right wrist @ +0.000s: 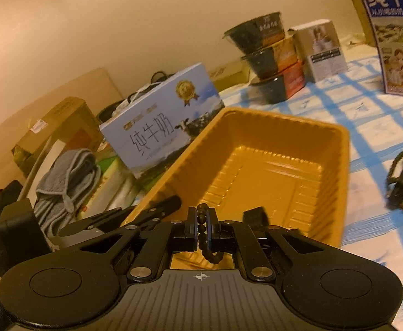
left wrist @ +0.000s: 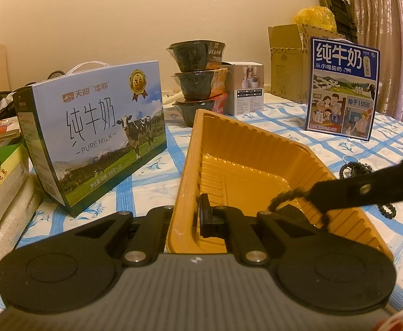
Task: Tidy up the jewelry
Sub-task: 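Release the bead bracelet into the tray and return the right tool to the pile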
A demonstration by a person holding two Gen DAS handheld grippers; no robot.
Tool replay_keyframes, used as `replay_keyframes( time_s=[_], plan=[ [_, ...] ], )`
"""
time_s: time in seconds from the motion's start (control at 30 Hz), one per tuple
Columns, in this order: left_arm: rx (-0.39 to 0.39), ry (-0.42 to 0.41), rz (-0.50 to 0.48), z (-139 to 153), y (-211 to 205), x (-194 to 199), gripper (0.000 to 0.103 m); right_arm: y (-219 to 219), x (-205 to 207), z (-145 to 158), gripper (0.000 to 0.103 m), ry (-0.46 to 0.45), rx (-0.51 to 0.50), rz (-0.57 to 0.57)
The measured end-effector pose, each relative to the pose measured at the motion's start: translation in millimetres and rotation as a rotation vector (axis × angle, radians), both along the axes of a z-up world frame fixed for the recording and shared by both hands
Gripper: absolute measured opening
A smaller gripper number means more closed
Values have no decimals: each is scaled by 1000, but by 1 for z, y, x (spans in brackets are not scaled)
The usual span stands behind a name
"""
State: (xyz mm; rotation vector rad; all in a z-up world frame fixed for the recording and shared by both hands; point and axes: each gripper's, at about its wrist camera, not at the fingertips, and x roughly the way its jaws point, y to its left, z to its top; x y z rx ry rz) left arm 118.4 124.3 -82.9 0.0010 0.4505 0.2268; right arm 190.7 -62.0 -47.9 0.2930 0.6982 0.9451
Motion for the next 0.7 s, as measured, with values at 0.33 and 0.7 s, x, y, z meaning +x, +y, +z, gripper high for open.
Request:
replay_keyframes(
  time_s=[0.33, 0.7],
  plan=[
    [1, 2, 0, 0, 0, 0, 5, 7, -1, -5, 12, 16, 0, 8],
    [2, 5, 1, -1, 0, 1, 5, -41, -4, -1, 44, 16, 7, -101]
  ],
)
